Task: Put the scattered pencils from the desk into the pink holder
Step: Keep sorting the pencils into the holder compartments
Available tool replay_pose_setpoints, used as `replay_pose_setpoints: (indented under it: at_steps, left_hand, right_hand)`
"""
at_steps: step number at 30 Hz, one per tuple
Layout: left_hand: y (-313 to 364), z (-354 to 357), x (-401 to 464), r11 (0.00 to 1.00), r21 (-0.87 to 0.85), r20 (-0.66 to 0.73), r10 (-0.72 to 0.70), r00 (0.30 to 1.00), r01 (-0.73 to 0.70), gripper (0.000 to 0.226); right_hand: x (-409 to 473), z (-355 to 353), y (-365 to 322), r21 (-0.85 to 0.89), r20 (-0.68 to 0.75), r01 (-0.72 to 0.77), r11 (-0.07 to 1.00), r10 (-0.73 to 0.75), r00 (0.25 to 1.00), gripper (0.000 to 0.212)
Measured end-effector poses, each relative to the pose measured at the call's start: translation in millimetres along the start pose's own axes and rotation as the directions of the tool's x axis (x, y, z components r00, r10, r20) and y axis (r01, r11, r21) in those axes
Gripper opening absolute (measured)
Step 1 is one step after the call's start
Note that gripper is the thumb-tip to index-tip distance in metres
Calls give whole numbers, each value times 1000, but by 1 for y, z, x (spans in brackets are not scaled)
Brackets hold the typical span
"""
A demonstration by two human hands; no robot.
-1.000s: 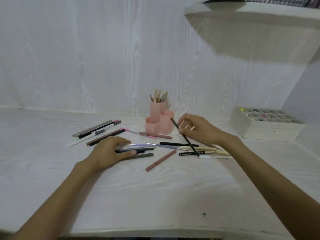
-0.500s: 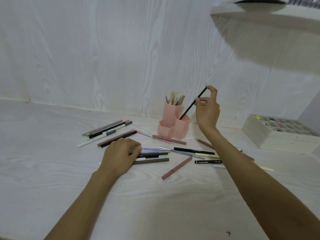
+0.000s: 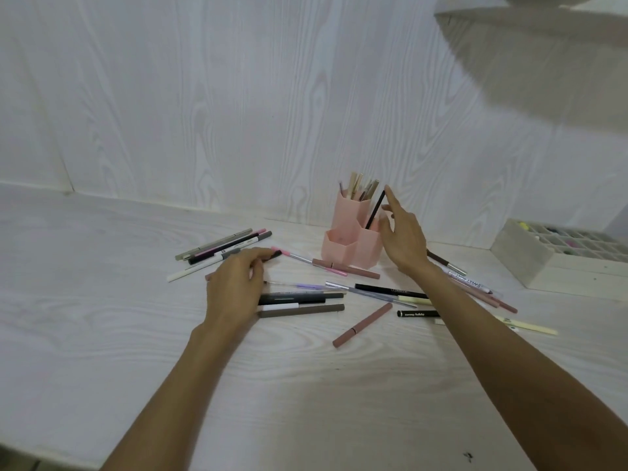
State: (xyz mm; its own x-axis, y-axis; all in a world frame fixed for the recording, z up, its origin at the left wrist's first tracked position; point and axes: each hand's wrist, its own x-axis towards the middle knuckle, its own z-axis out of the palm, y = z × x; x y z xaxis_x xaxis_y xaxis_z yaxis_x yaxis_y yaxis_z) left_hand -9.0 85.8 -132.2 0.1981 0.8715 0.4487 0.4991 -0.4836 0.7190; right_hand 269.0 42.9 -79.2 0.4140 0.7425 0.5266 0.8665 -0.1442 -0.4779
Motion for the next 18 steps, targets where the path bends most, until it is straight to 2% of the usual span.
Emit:
replay_pose_setpoints:
  at_steps: [2, 4, 6, 10, 12, 14, 16, 18]
  left_hand:
    - [-3, -2, 3, 998, 31, -30, -54, 998, 55, 32]
    - [-7, -3, 6, 994, 50, -53, -95, 994, 97, 31]
    - [-13, -6, 7, 992, 30, -96, -122, 988, 125, 29]
    - [-15, -9, 13, 992, -44, -86, -119, 989, 115, 25]
    - [-13, -8, 13, 998, -40, -11, -54, 998, 54, 22]
    - [-7, -5, 14, 1000, -25, 125, 16, 992, -12, 20]
    - [2, -3, 19, 992, 67, 303, 81, 950, -106, 18]
    - [16, -2, 31, 948, 215, 480, 106, 871, -234, 18]
  right_hand:
    - [0, -6, 3, 16, 134, -2, 1000, 0, 991, 60]
    - [0, -12, 5, 44, 168, -23, 999, 16, 986, 69]
    - [-3, -20, 5, 93, 137, -57, 994, 44, 990, 71]
    - [-36, -34, 17, 137, -30, -39, 990, 43, 999, 58]
    - [-56, -38, 26, 196, -34, -50, 979, 58, 998, 54]
    - [-68, -40, 38, 211, -14, -68, 975, 73, 997, 45]
    - [-75, -41, 46, 205, 23, -81, 975, 78, 997, 30]
    - [-80, -40, 52, 214, 86, -68, 975, 51, 995, 17]
